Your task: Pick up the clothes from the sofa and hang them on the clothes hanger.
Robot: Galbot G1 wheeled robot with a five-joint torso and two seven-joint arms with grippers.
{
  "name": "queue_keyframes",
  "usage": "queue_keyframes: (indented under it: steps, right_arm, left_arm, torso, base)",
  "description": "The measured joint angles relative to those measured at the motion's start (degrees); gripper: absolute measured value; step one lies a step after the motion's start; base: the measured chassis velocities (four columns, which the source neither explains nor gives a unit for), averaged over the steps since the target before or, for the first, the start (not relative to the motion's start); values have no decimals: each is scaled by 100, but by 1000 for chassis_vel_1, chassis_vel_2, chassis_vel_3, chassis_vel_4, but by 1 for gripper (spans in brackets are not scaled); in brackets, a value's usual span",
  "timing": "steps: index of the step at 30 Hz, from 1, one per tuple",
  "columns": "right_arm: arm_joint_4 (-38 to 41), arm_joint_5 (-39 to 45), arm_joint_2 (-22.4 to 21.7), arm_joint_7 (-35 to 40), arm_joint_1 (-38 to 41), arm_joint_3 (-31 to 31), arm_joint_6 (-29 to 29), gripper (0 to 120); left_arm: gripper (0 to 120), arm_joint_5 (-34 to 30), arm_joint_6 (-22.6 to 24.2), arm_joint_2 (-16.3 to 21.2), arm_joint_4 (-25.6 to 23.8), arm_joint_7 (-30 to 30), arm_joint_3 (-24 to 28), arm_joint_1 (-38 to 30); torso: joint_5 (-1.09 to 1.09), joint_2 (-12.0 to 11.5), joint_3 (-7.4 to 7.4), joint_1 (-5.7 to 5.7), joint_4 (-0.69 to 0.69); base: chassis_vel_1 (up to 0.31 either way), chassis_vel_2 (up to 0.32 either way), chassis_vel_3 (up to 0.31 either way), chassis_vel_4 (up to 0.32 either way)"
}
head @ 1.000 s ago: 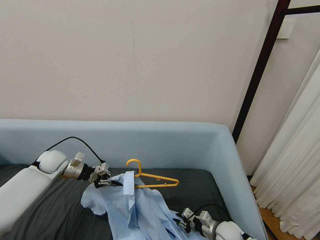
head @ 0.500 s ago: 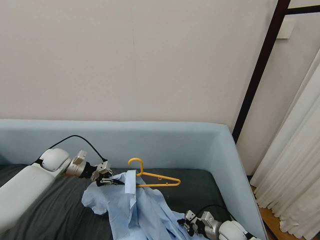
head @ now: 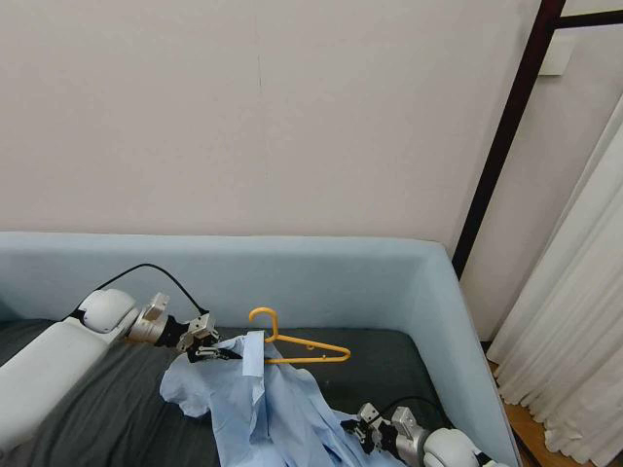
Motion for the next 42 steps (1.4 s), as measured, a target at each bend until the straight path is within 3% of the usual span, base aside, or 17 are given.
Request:
queue_keyframes:
  steps: [4,13,18,19,21,26,35,42]
  right_arm:
    - [16,383,80,159,84,-65,-93,27]
    - [-151,322,196,178,235,-150,-163,55]
    - [-255,345,304,126,340,-198,-234,39]
    - [-290,329,341,16,384,-223,-274,26]
    - [-316,261,358,-109,405,-235,-294,14]
    - [-367,170,389,-227,413,-240,-308,0]
    - [-361,129,380,-125,355,-174,-147,0]
    - [52,205,123,226,308,74,-175,0]
  left_arm:
    - [2,5,0,2,-5,1,2,-8]
    - [2,12,-1,15,-32,5,-1,22]
    - [2,16,-3,-6,-27,5,-5,24]
    - [2,17,-5,-16,-2,5,-6,2]
    - [2,18,-8,-20,20,6,-7,-25]
    - [2,16,-14,-38,54,11,-8,-60]
    - [2,7,-26,-91,130,13,-19,-123]
    - [2,11,-47,-102,167,34,-19,-93]
  torso:
    - [0,0,0,0,0]
    - [-1,0,0,0,0]
    - [0,0,0,0,0]
    - [0,0,0,0,0]
    - [0,0,0,0,0]
    - [0,0,0,0,0]
    - [0,0,0,0,0]
    - [0,0,0,0,0]
  base:
    - [0,0,0,0]
    - [0,0,0,0]
    - [0,0,0,0]
    - [0,0,0,0]
    - [0,0,0,0]
    - [0,0,0,0]
    - [0,0,0,0]
    - [0,0,0,0]
